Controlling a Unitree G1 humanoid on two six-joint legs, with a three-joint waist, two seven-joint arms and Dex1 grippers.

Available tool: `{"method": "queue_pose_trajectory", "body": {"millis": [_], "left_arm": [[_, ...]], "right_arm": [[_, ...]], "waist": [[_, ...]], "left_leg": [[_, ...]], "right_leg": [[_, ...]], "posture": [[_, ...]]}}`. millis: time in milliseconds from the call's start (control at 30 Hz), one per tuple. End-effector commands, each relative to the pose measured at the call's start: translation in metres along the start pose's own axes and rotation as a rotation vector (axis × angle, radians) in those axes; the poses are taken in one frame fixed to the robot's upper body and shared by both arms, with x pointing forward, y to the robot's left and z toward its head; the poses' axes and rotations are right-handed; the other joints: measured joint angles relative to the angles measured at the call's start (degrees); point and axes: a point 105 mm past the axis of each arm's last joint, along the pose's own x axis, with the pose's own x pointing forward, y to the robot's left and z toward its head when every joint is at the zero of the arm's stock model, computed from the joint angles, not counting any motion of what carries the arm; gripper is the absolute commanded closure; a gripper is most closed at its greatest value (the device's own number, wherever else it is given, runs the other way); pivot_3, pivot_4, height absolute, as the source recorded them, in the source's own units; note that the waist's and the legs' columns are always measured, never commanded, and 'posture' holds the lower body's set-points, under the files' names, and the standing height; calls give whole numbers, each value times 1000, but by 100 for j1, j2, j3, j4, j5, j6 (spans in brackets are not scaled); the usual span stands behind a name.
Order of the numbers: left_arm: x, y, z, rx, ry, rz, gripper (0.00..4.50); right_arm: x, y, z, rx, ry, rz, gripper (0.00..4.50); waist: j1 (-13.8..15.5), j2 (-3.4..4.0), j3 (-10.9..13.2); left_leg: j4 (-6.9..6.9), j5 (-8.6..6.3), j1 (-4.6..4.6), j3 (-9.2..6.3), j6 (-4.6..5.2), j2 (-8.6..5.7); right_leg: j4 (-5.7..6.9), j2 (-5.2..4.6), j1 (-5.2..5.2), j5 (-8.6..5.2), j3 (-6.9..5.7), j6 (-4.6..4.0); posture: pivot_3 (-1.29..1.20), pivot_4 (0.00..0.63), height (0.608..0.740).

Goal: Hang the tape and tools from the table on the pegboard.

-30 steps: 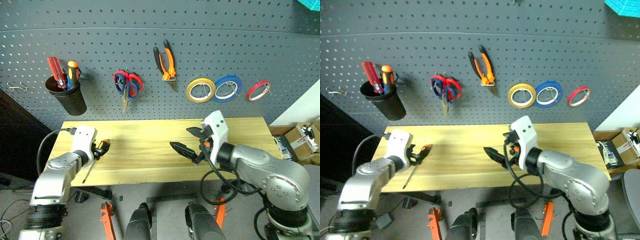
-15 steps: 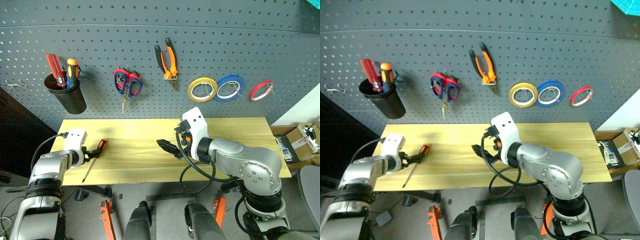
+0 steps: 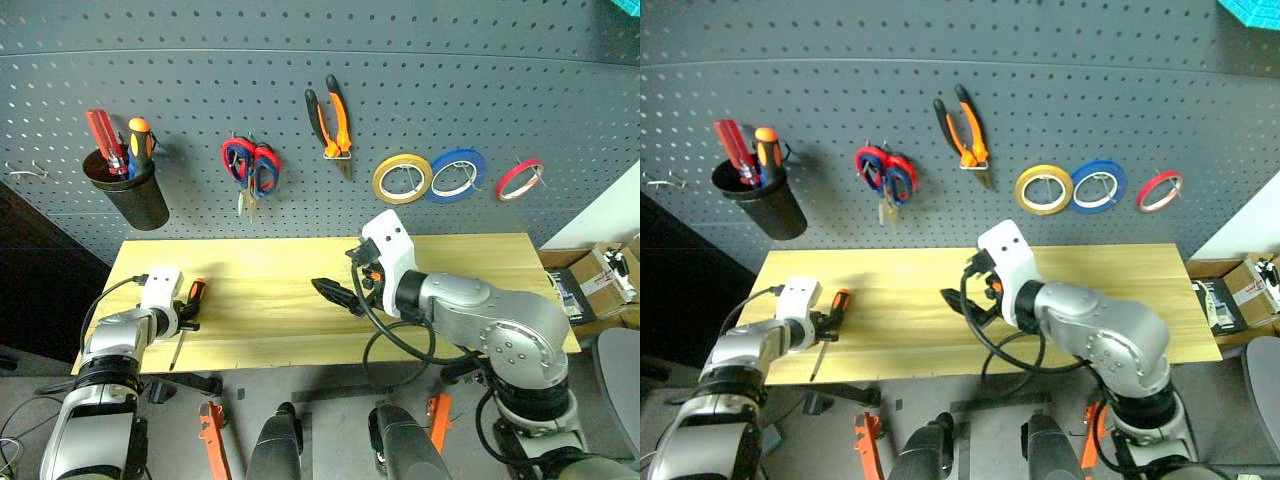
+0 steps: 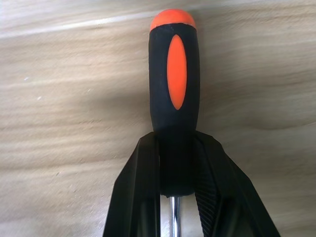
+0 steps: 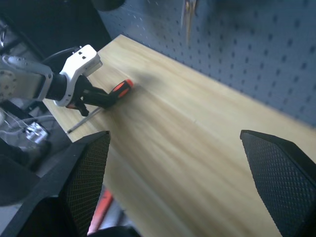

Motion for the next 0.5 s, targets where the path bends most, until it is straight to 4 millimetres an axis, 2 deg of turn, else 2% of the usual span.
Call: {"method": "queue_pose_trajectory", "body": {"millis": [33, 167, 233, 300, 500], "left_arm": [[-9, 2, 5, -19, -62, 13, 3948], [-23, -6, 2, -34, -100, 5, 3948], [-32, -20, 7, -6, -162, -45, 3948], [-43, -33, 22, 14, -278, -66, 3948], [-94, -73, 87, 209, -702, -41, 3948]], "right_arm": [[-18, 26, 24, -179, -200, 135, 0], [-32, 41, 17, -200, -207, 287, 0], [-34, 42, 16, -215, -199, 306, 0], [-35, 41, 16, -224, -200, 314, 0], [-40, 25, 22, -212, -240, 266, 0]], "waist": [[0, -2, -1], [-6, -2, -1], [-13, -3, -2], [5, -3, -2], [124, -13, -8]], "left_leg": [[-1, 0, 0, -1, 0, 1], [-8, -3, -1, 0, -5, 1], [-7, -3, 0, -1, -5, 5], [-6, -3, 1, -1, -5, 7], [5, -2, 0, 8, -6, 17]], "right_leg": [[-2, 1, 0, 0, -1, 0], [-8, 0, 0, -1, 0, 2], [-4, 1, -1, -1, -1, 2], [-4, -2, 1, -1, 0, 1], [-10, -15, 10, 1, -6, -2]], "posture": [[-116, 259, 740], [-117, 253, 740], [-118, 250, 740], [-111, 244, 740], [-93, 226, 740]]}}
